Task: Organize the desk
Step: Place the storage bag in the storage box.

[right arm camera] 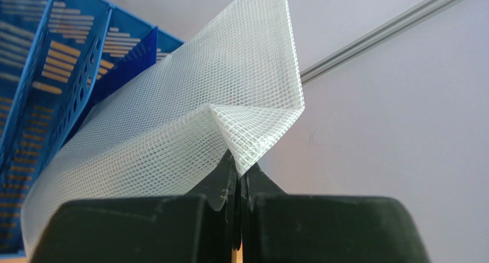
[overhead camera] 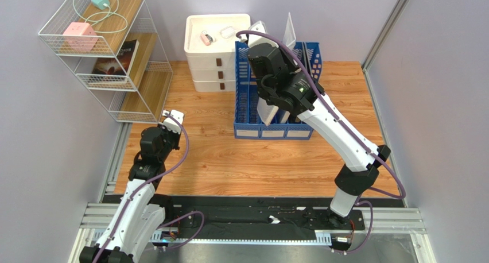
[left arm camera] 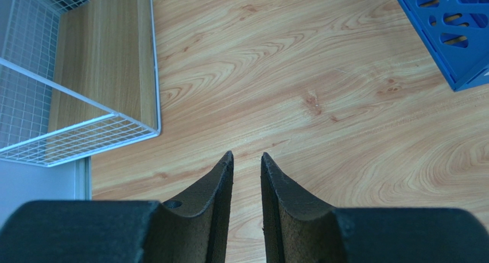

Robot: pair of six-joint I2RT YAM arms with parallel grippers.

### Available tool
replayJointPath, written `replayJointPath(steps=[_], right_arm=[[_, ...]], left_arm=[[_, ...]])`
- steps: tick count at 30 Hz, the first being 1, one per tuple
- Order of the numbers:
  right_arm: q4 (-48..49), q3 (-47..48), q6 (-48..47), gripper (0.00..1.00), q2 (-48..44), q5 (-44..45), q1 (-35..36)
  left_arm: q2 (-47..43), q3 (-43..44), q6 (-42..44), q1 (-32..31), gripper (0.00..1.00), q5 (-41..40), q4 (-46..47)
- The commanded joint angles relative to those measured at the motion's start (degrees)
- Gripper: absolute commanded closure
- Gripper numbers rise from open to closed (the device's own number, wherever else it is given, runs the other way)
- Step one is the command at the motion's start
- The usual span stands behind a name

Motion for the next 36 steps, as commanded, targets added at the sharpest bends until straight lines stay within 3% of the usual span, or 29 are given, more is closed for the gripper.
replayJointPath(steps=[1, 6, 11, 17, 28, 33, 36], right_arm=[[18.4, -3.6, -11.6, 1.0, -0.4, 2.3, 0.1], [23.4, -7.4, -15.3, 1.0, -0.6, -0.9, 3.1], [44.0, -16.1, -36.6, 1.0, -1.2, 3.9, 10.4], [38.6, -6.3, -34.8, 1.0, 2.1, 7.4, 12.8], [40.4, -7.7, -36.4, 1.0, 0.1, 7.6, 13.8], [52.9, -11.3, -46.2, 1.0, -1.2, 9.6, 18.4], [53.9, -9.1, -49.1, 1.0, -0.3, 10.8, 20.4]], left_arm=[[-0.6, 1.7, 0.6, 0.4, 0.69, 1.2, 0.1], [-0.1, 1.6, 0.7, 0.4, 0.69, 1.2, 0.4], [0.2, 1.8, 0.7, 0.4, 0.69, 1.5, 0.5], [-0.5, 1.8, 0.7, 0.4, 0.69, 1.5, -0.2], [-0.6, 1.7, 0.8, 0.4, 0.69, 1.5, -0.2], [-0.6, 1.8, 0.7, 0.4, 0.69, 1.7, -0.2], [-0.5, 1.9, 0.8, 0.4, 0.69, 1.6, -0.3]])
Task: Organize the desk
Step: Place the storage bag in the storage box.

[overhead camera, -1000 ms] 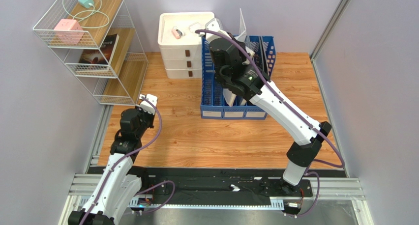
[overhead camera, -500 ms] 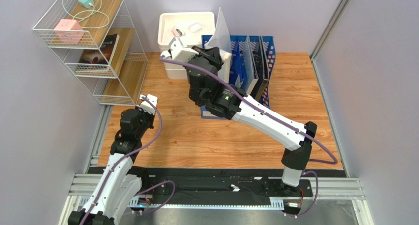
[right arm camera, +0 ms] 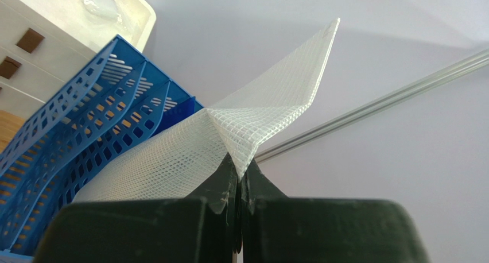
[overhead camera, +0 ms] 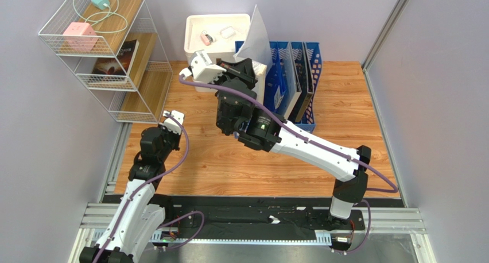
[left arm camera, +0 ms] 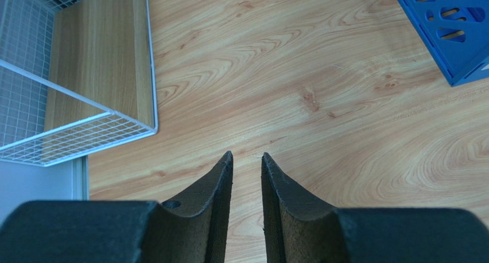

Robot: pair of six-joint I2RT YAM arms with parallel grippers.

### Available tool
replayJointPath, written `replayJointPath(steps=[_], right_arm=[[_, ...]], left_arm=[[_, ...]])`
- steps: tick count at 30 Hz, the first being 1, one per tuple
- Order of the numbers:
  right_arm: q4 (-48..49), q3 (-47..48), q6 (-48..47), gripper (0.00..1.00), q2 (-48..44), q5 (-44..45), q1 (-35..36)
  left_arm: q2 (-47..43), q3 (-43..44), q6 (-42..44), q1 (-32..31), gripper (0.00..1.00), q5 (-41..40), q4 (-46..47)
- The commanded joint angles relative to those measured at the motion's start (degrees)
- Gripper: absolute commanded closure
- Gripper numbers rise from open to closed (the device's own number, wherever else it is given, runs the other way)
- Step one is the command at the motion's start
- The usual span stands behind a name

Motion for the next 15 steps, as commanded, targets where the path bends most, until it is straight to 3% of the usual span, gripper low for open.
replayJointPath(steps=[1, 13, 15], right_arm=[[7.6, 2.6, -8.0, 1.0, -1.6, 2.7, 3.0], [7.4, -0.5, -6.6, 1.0, -3.6, 2.2, 0.8], [2.8, 0.7, -3.7, 1.0, -3.5, 1.5, -0.4]], left_arm=[[-0.4, 1.9, 0.5, 0.4, 0.69, 1.1, 0.4], [-0.8, 1.9, 0.6, 0.4, 0.69, 1.1, 0.2], [-0.8, 1.9, 0.6, 0.4, 0.69, 1.0, 0.2]])
